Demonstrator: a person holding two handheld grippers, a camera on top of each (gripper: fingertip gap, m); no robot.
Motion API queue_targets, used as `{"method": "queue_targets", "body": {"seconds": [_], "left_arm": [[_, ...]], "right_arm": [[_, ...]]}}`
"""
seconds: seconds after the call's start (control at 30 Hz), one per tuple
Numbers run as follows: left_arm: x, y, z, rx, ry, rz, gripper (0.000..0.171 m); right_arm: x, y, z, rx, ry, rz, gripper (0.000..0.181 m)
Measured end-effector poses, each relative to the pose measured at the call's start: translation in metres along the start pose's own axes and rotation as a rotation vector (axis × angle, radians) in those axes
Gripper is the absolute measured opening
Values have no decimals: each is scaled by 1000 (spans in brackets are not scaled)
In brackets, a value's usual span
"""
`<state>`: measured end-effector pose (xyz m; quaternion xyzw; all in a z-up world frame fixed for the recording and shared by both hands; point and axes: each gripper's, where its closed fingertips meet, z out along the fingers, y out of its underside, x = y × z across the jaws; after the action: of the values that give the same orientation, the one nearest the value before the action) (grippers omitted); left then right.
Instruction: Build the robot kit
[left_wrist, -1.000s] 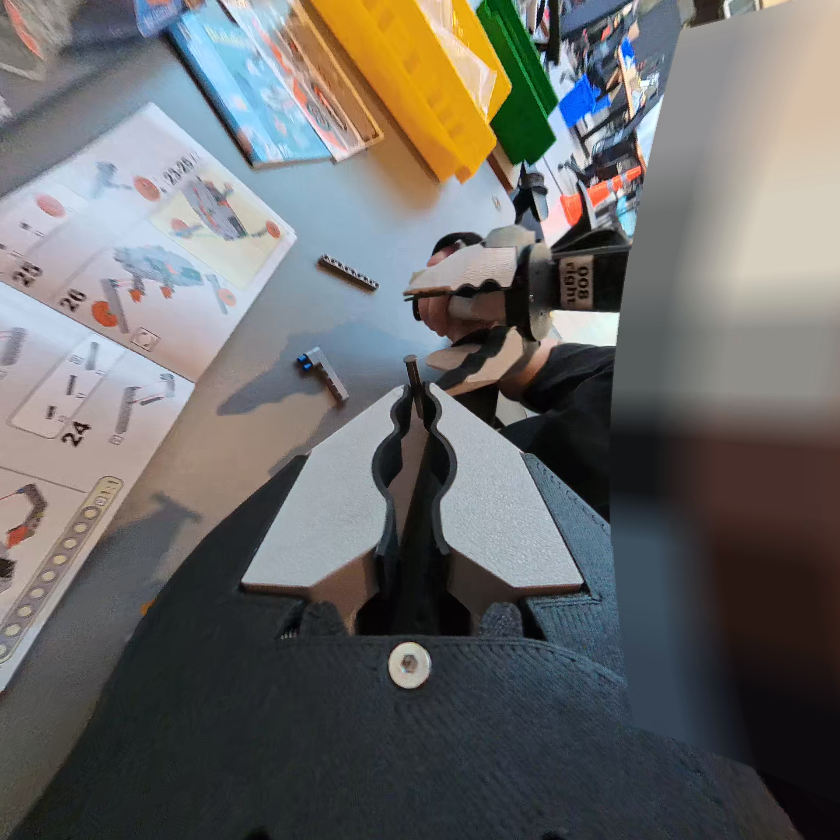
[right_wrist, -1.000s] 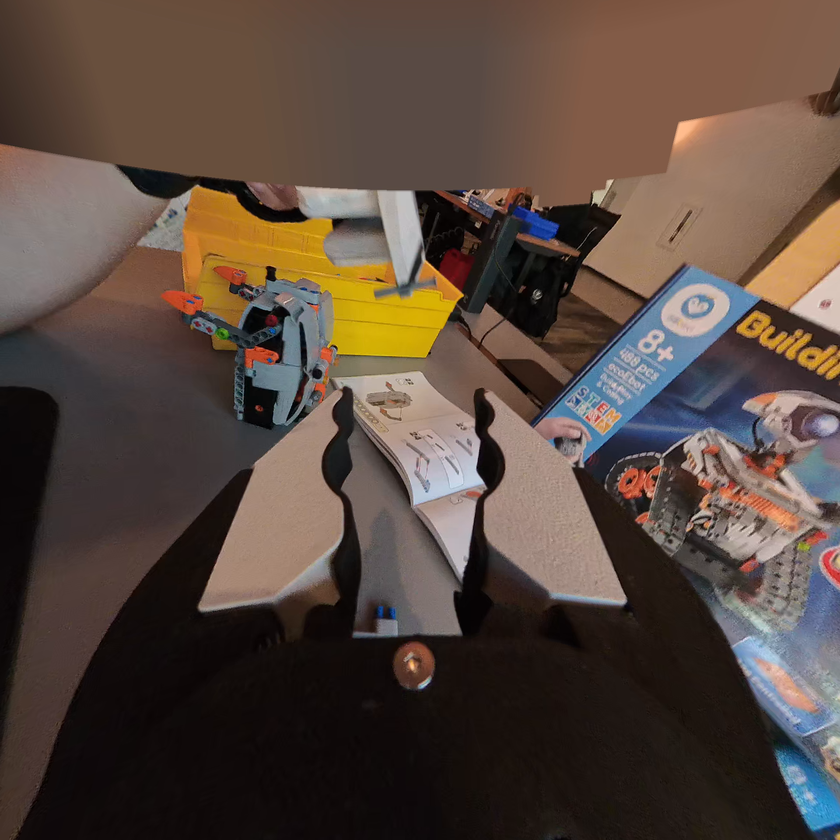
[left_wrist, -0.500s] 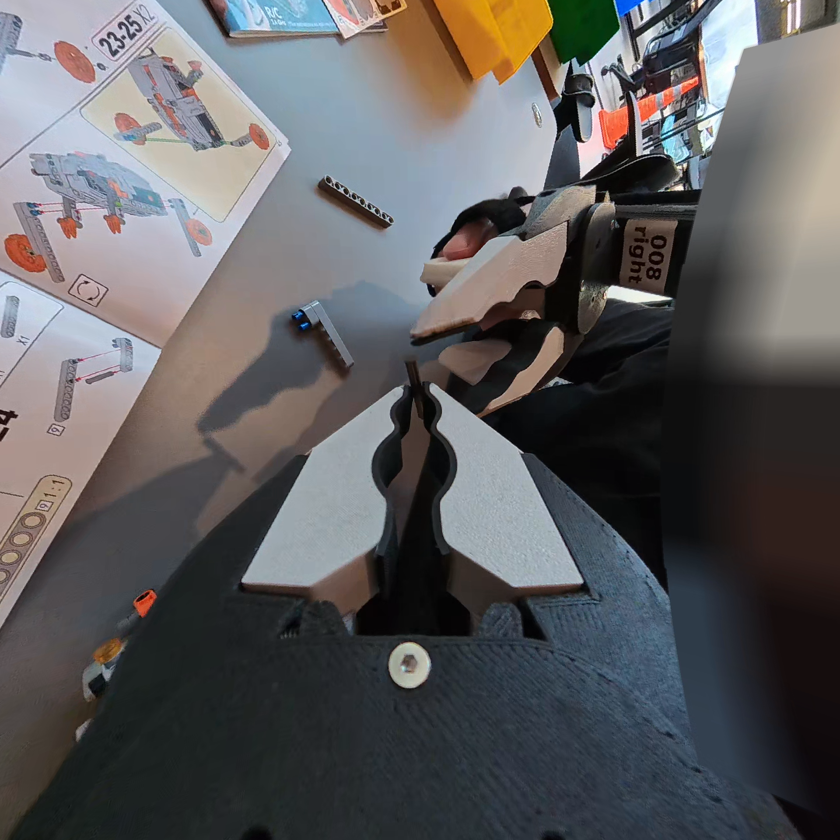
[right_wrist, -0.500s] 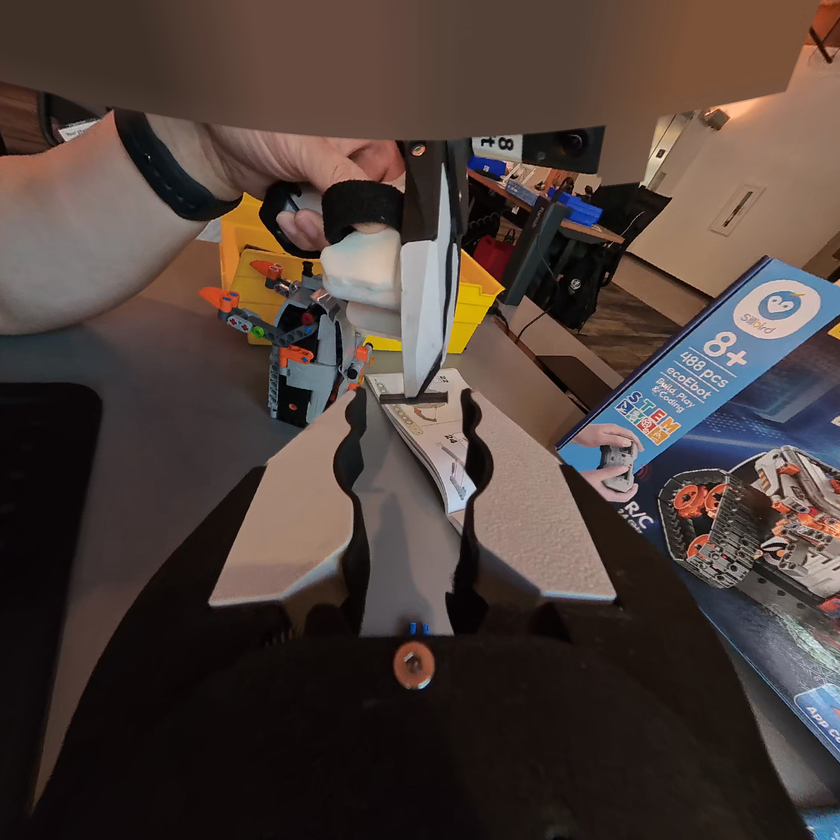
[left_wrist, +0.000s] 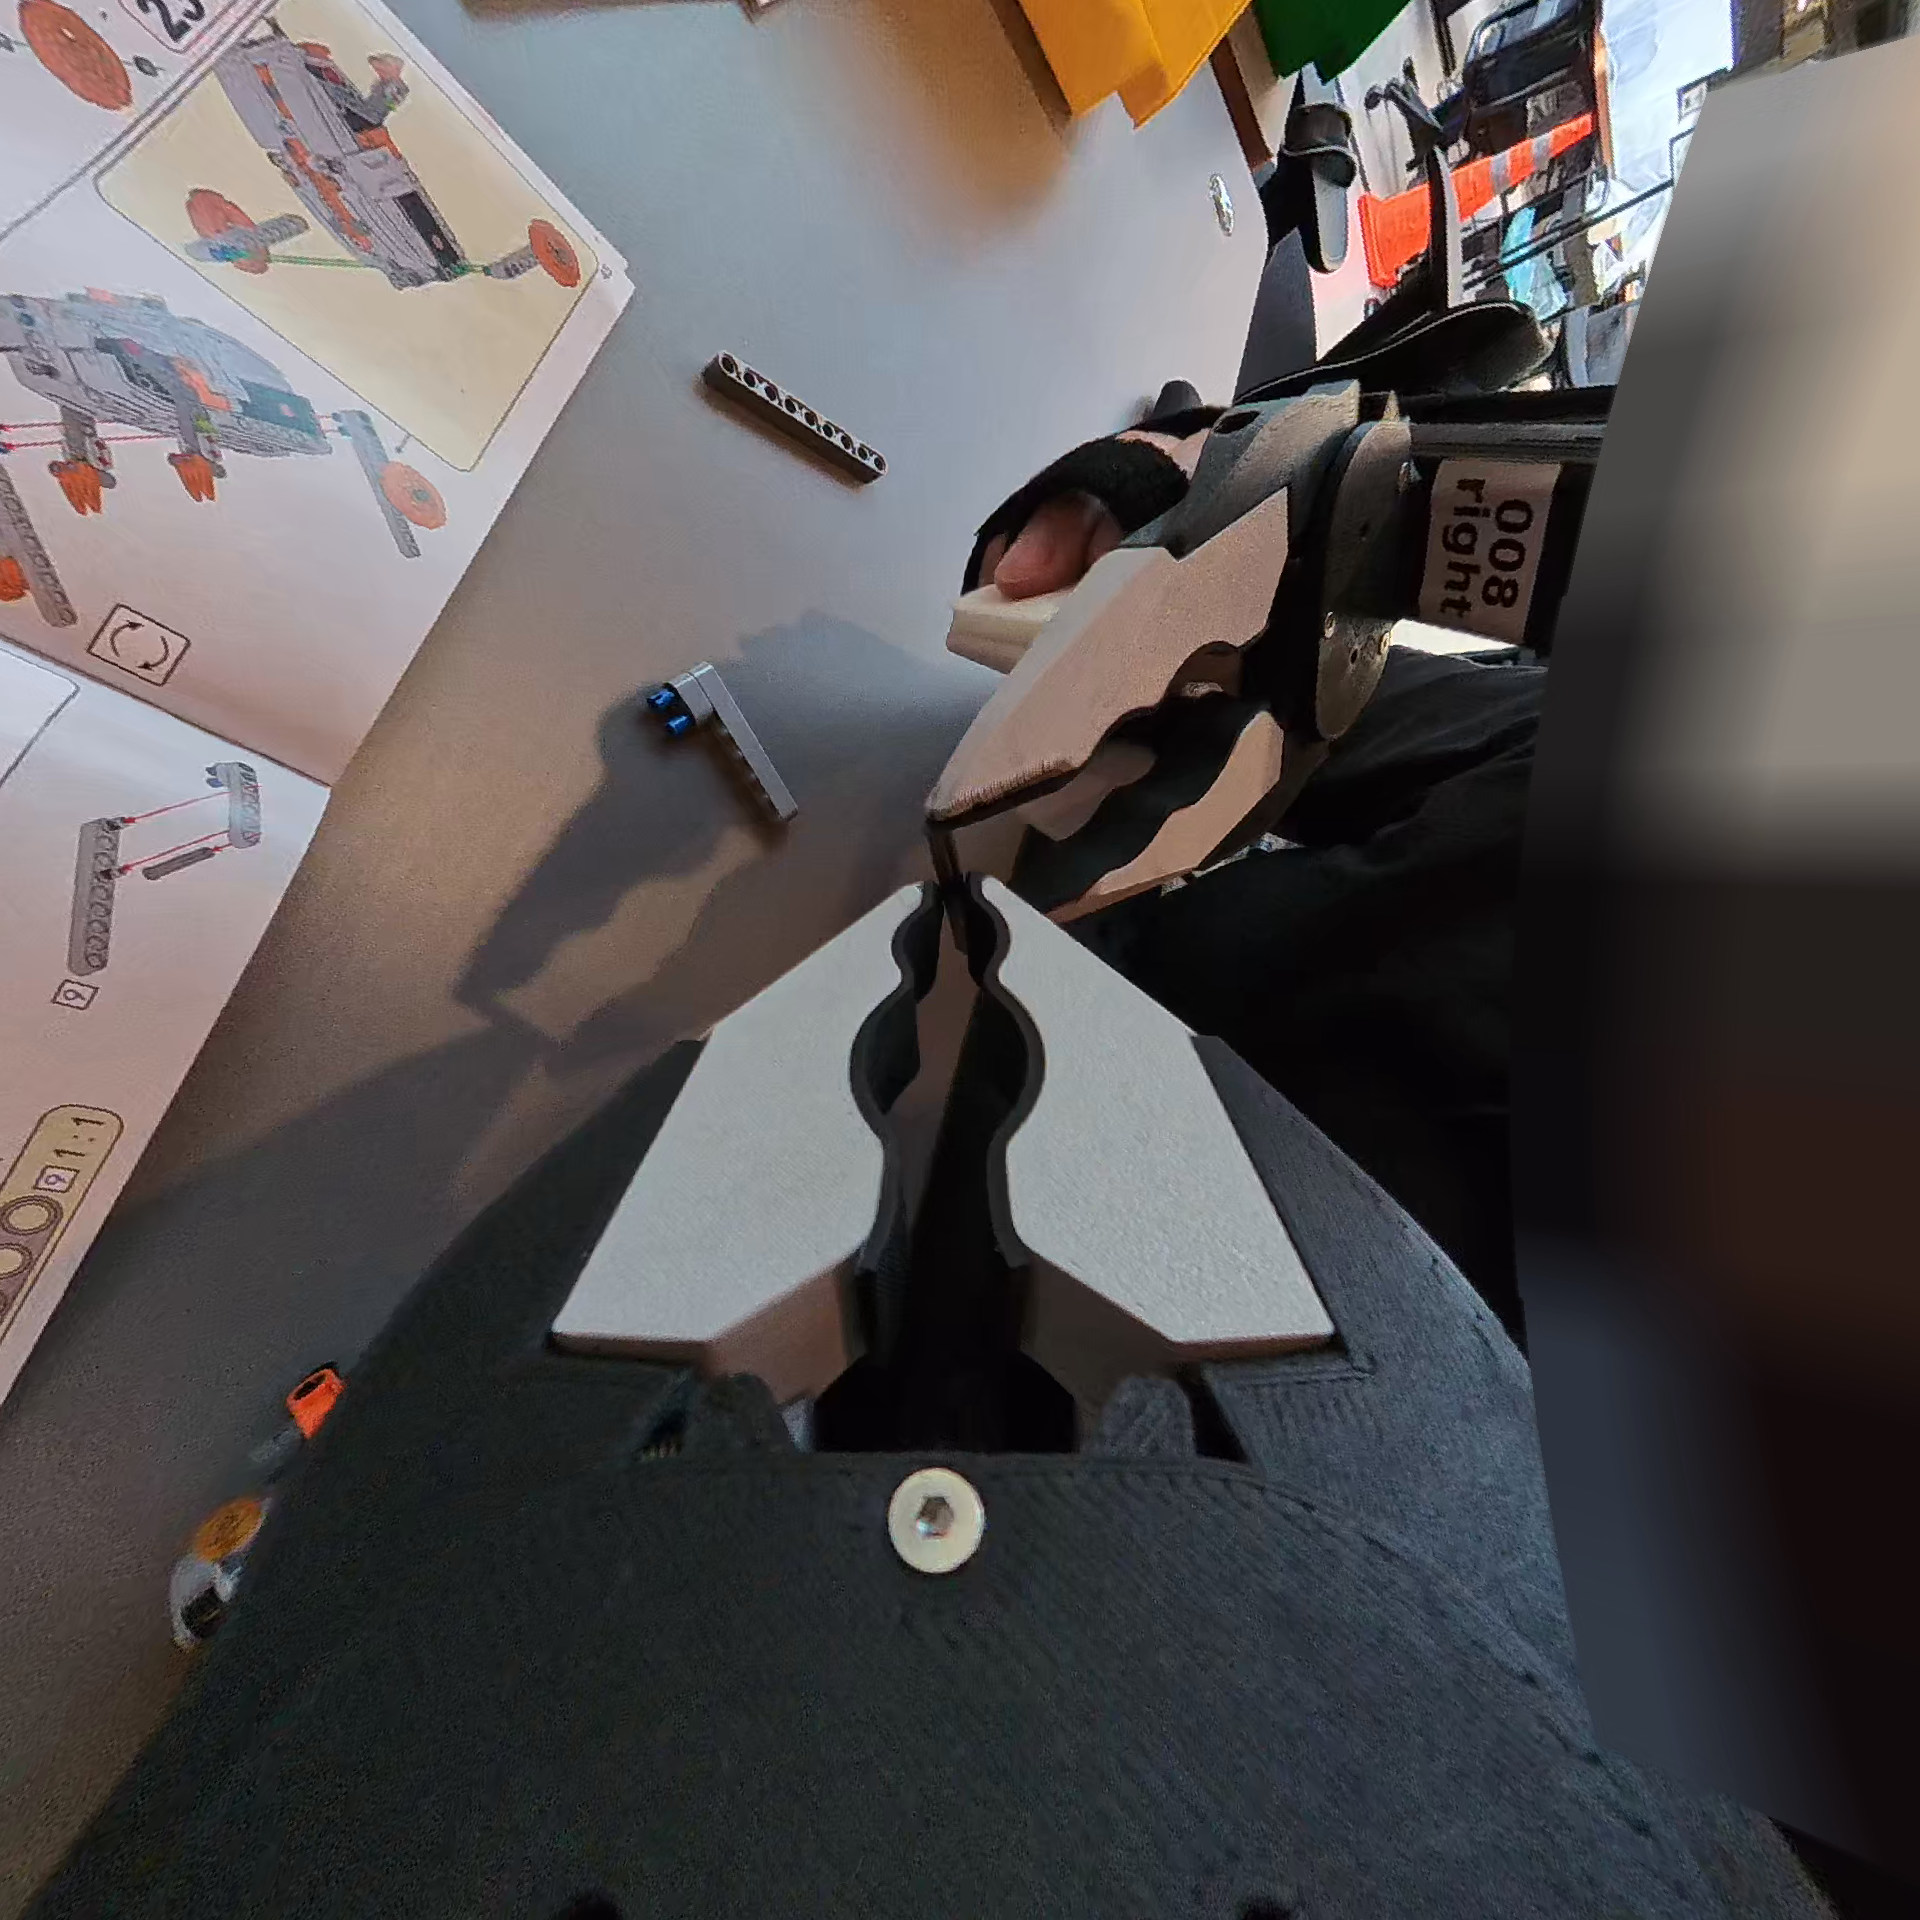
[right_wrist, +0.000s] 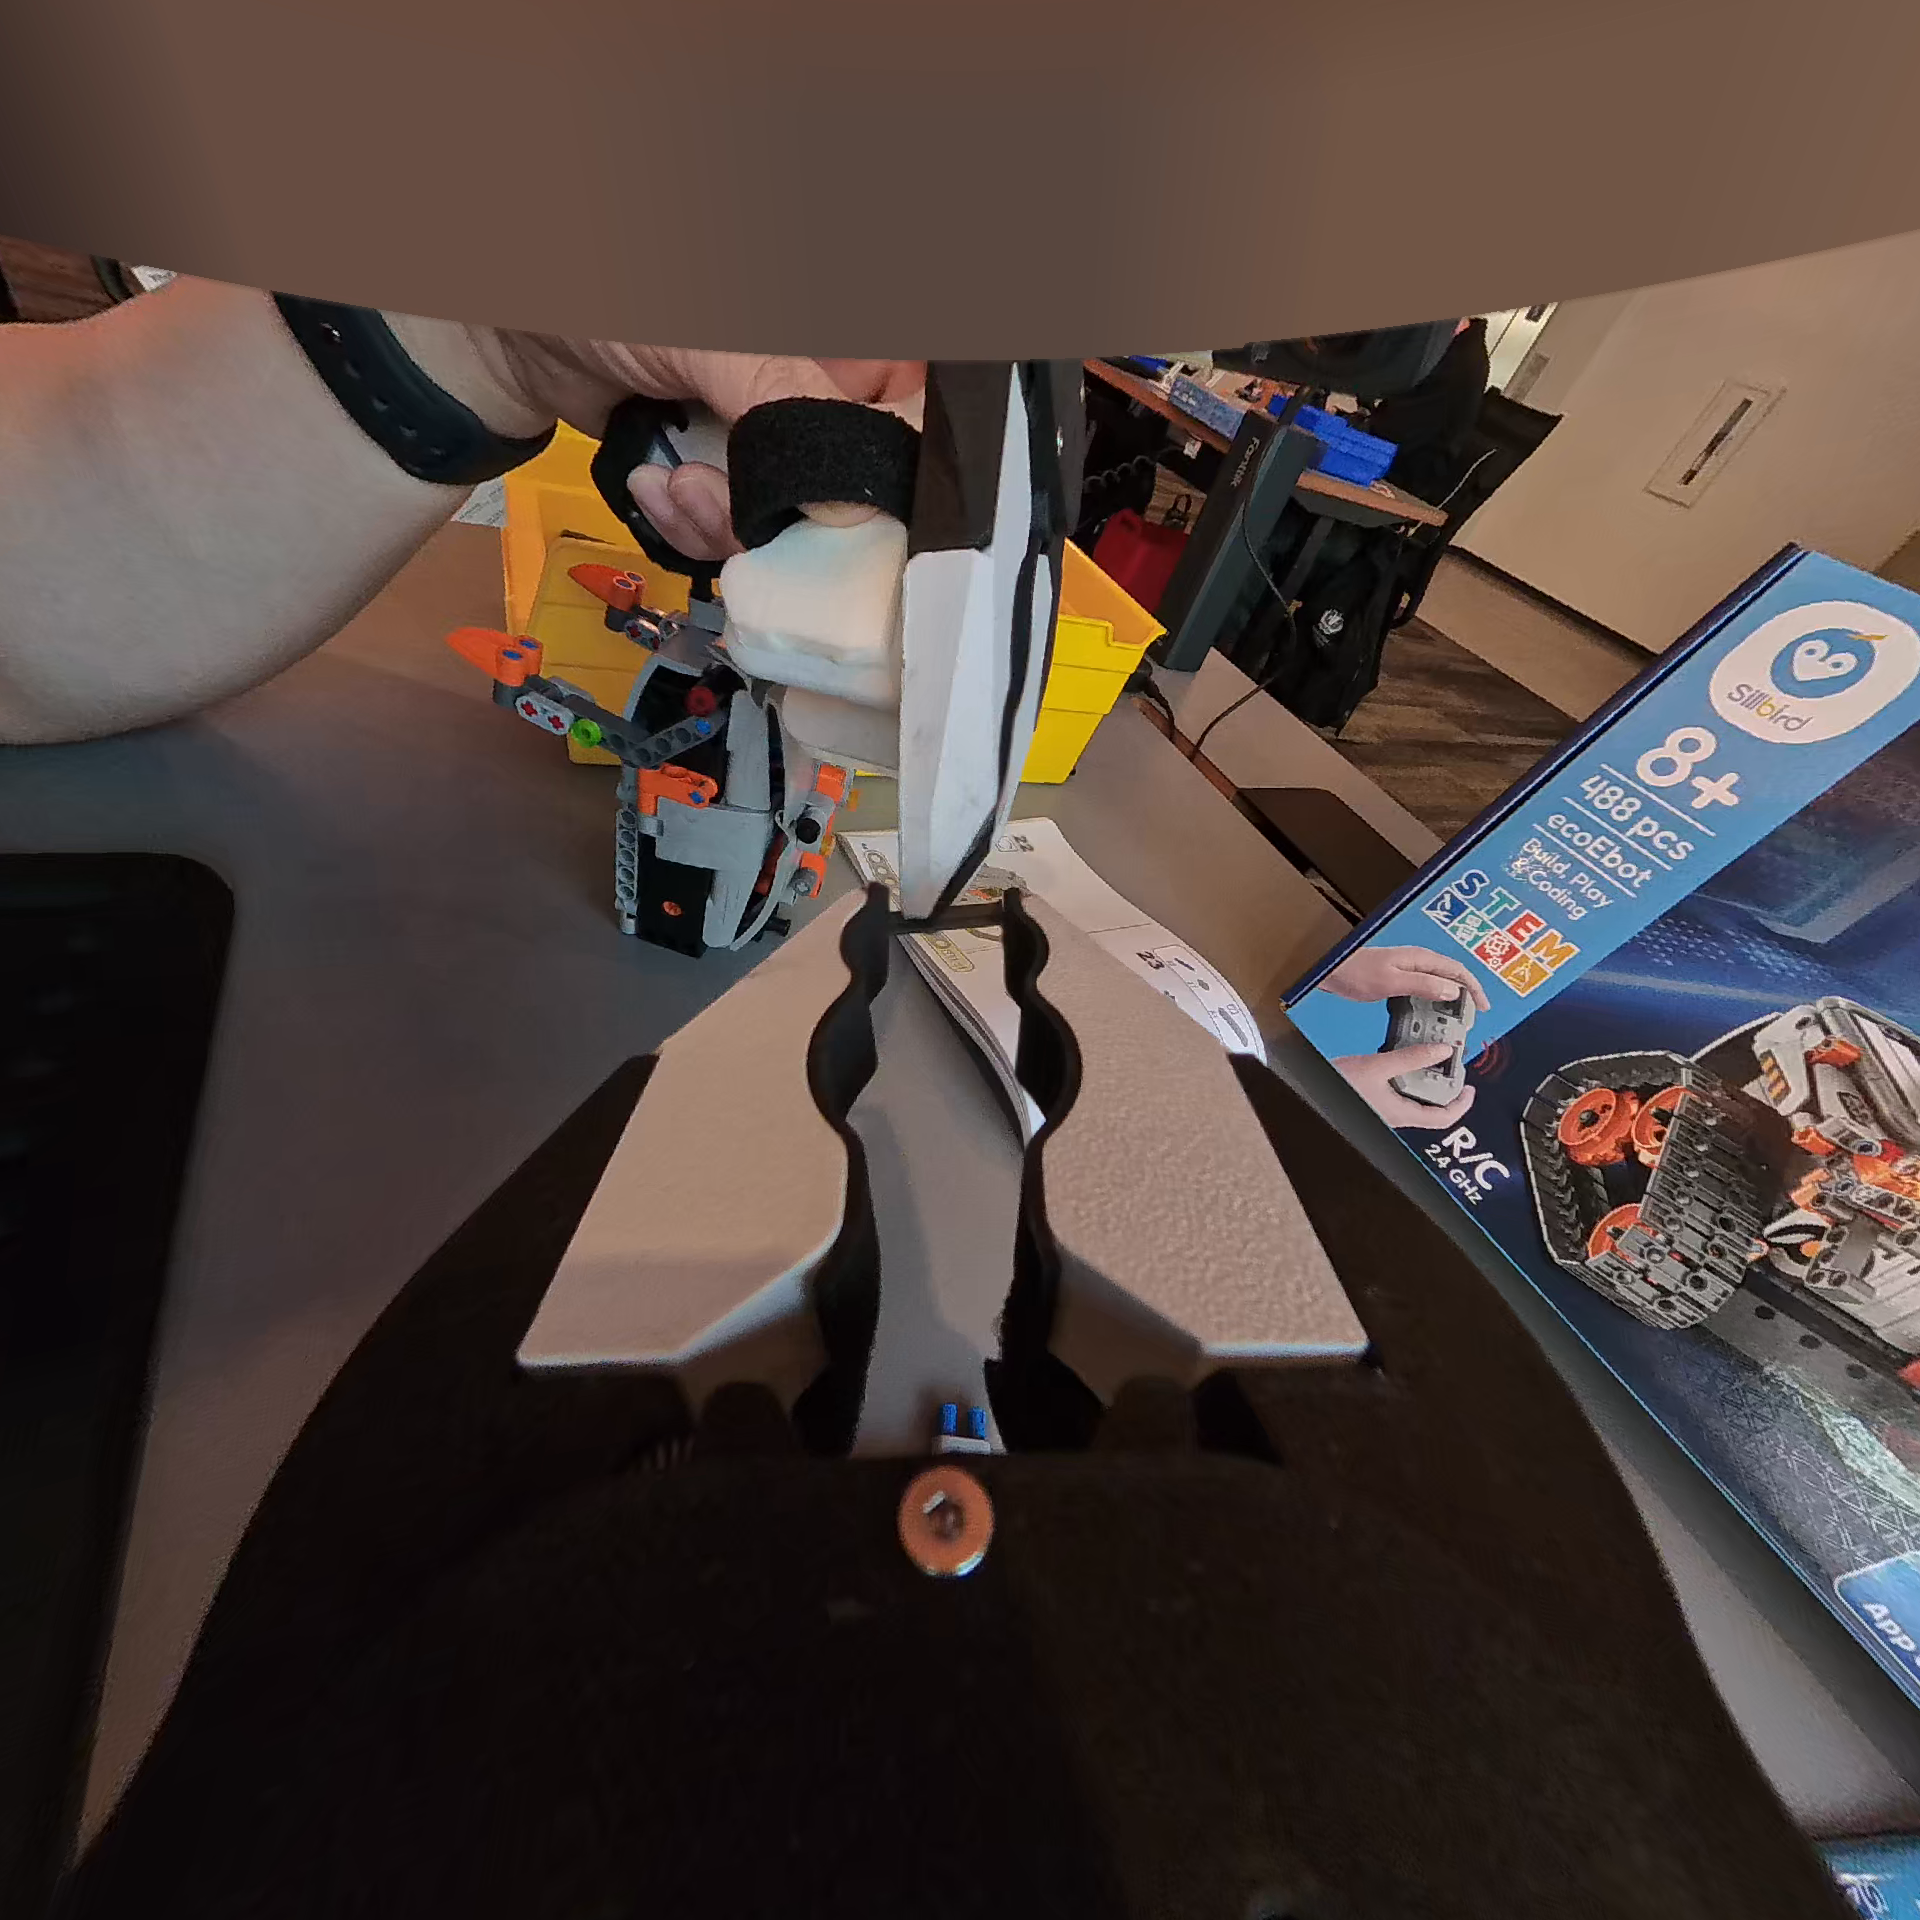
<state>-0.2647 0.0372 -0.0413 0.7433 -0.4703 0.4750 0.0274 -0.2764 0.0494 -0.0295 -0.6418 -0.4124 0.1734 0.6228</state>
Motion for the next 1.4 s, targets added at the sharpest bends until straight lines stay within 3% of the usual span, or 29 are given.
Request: {"method": "queue_targets", "body": {"seconds": [0.23,0.33,0.47,0.53,0.67,0.97,1.2,1.4], "left_arm": [[0,-2,-4,17,-2,4,3],[1,0,-2,4,4,3,3],[0,0,-1,-2,13,1,3],[2,1,-6,-2,30,-9,11],[-16,-4,-42,81,-85,-22,11],[-21,-18,-171,521,-339,-4,17],[1,-13,-200,626,-395,61,18],[3,-10,-204,632,-400,60,18]], "right_arm": [[-3,2,2,-4,-22,-9,39],[-5,6,4,-32,-14,-37,29],[-5,7,4,-40,-17,-34,29],[-4,10,3,-46,-17,-22,29],[5,35,-5,-150,-17,-38,29],[14,98,-47,-466,-145,-29,29],[3,152,-75,-736,-256,25,30],[2,156,-77,-750,-269,78,30]]}}
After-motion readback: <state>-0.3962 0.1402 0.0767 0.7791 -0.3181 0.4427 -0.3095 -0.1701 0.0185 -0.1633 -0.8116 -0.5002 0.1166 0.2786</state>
